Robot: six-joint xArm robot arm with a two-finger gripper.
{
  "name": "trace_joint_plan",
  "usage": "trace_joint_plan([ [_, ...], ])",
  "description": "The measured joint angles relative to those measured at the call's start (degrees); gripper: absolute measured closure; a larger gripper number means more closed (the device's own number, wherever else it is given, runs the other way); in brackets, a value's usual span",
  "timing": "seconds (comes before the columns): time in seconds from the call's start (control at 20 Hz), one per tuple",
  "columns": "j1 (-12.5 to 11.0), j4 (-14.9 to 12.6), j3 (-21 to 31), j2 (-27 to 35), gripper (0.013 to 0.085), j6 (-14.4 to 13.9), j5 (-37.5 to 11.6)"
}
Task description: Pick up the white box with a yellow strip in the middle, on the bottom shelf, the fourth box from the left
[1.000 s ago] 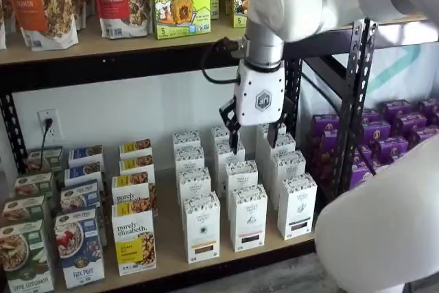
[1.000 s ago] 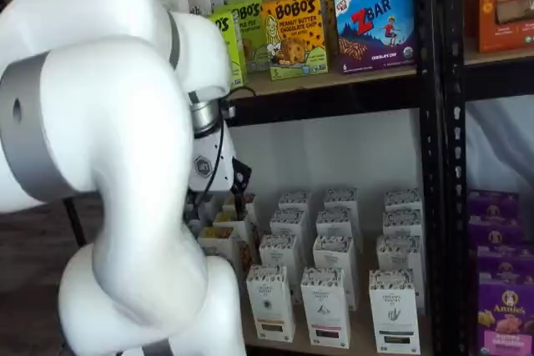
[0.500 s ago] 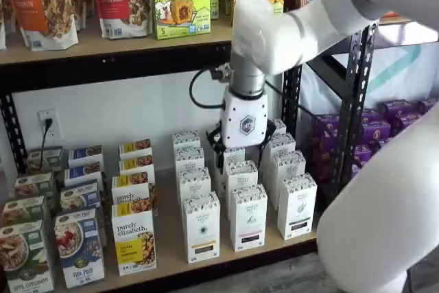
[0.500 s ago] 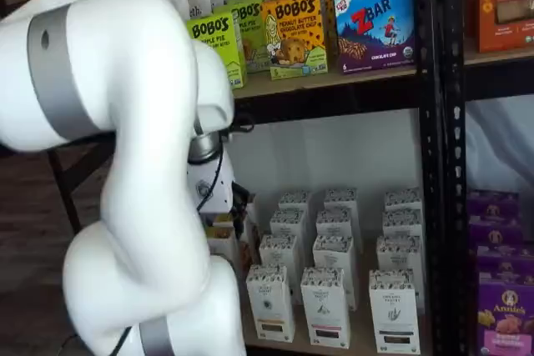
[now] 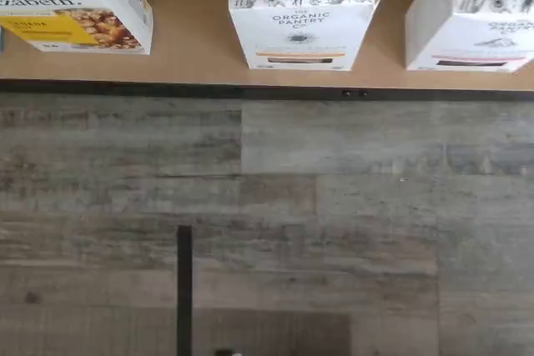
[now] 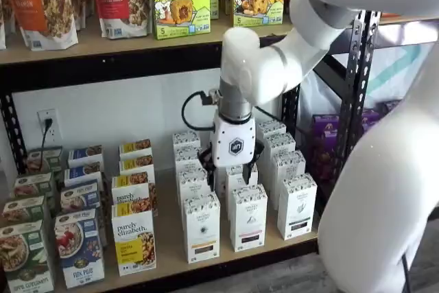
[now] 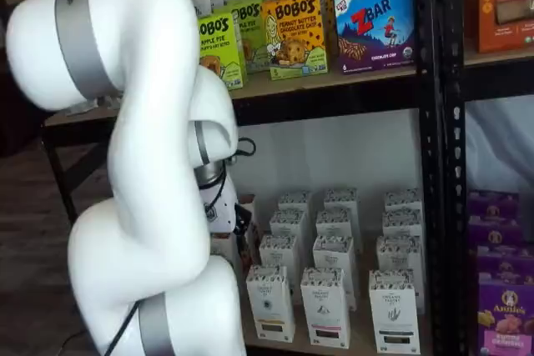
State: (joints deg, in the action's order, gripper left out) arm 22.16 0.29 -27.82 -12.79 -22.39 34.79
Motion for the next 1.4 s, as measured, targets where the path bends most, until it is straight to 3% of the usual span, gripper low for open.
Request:
trace_joint_plan([
  [0.6, -0.5, -0.6, -4.2, 11.9, 0.013, 0.1, -8.4],
  [0.95, -2.1, 0.2, -7.4, 18.0, 0.013, 2.4, -11.6],
  [1.15, -3.2, -1.2, -9.1, 20.8, 0.013, 2.2, -12.4],
  [1.4, -4.7, -0.4, -11.4, 24.8, 0.013, 4.5, -14.1],
])
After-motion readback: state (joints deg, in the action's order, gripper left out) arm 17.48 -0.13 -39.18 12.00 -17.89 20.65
